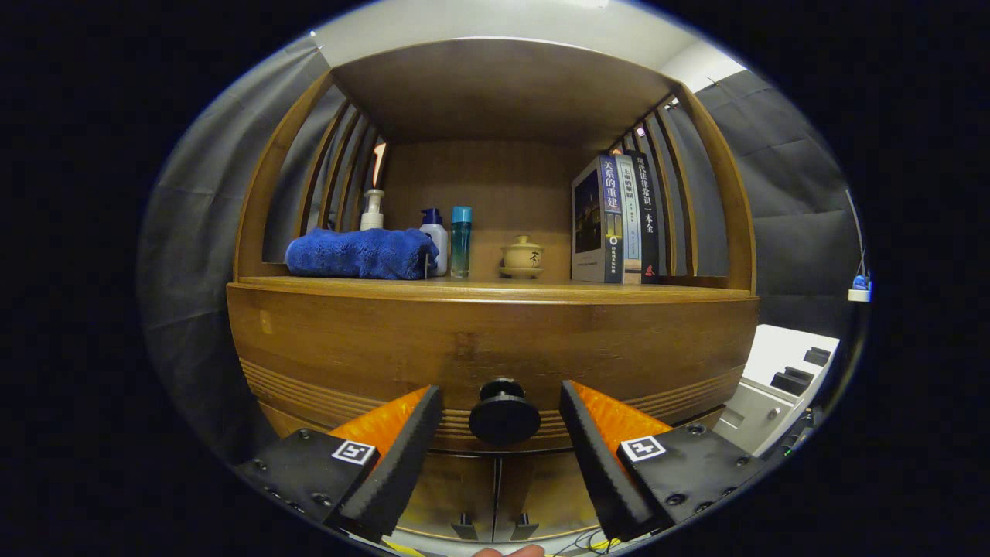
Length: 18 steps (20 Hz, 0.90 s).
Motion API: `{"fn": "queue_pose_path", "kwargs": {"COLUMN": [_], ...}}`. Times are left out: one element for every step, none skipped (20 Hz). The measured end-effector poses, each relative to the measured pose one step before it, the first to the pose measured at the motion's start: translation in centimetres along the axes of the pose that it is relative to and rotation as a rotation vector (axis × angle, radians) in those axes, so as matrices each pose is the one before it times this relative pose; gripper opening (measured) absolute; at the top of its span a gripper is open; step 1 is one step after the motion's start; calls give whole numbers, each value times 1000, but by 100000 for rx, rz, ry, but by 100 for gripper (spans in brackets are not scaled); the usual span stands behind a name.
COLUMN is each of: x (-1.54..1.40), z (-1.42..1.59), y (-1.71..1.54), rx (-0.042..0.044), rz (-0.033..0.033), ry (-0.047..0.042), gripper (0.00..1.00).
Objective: Pull open the drawer, take out the items inside it, and place them on the countertop above the cabinet.
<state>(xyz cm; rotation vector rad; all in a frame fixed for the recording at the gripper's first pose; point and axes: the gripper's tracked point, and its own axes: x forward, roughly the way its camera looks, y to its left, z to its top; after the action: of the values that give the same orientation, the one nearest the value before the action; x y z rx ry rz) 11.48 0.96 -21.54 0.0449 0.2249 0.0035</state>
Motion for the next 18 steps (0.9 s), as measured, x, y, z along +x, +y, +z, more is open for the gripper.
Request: {"fn": "queue_pose_path", "kwargs": {"x": [63,234,250,25,179,61,-4,-15,95,34,192,-173,84,-137,-211,-453,-492,-468], "z": [149,-101,-158,-227,-55,93,93,-215,150,-34,2,-179,-33,-9,24,-50,-44,-103], "y": [53,-19,77,52,152,-264,-558,174,0,-139,-43,16,54,142,8,-33,-222,-20], "rx": [704,874,603,41,-178,-1022,-1036,828,-356,-2100,-898,749,1256,1273,765,-79,-253,-50], "rz": [378,-134,472,91,1037,-1763,-1455,94,-220,-103,-210,-49,63,670,389,-187,-428,-614], "ry": [-657,199,608,964,-207,-562,-578,56,497,1121,643,364,-33,203,343,460,530,499], "gripper": [97,95,92,86,80,73,67,60,52,46,45,43,42,42,42,42,42,42]}}
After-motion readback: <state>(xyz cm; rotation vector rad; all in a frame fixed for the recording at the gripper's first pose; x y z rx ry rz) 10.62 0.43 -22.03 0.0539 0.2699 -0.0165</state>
